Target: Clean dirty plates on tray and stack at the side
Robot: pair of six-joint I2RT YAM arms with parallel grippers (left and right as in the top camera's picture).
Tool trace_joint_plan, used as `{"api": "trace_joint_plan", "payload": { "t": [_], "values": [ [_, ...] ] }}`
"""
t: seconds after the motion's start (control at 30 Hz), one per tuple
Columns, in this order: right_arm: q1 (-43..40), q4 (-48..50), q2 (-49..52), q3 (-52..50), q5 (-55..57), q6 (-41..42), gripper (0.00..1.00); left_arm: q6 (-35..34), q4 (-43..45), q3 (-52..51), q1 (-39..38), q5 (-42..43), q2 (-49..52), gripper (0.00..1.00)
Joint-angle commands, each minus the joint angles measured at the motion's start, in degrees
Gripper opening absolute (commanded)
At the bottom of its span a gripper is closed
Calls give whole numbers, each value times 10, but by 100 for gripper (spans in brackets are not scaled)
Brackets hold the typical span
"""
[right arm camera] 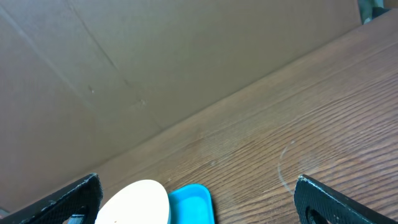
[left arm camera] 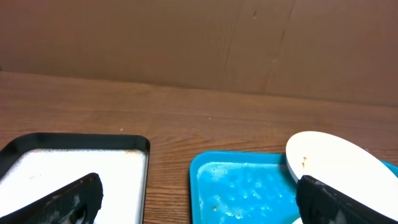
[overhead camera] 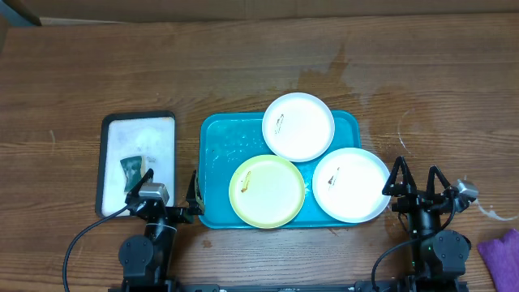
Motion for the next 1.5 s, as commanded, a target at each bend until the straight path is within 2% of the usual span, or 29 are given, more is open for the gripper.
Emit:
{"api": "trace_joint_plan", "payload": {
  "t": [0.0,1.37,1.47],
  "values": [
    [-1,5,-5,-6,-1,-2,100,13,-2,-2,-3,-2,-6,100],
    [-1,4,-5,-6,-1,-1,100,13,-2,-2,-3,-2,-6,100],
    [-1,10,-5,-5,-46,18,100,13,-2,-2,-3,-2,-6,100]
  ]
}}
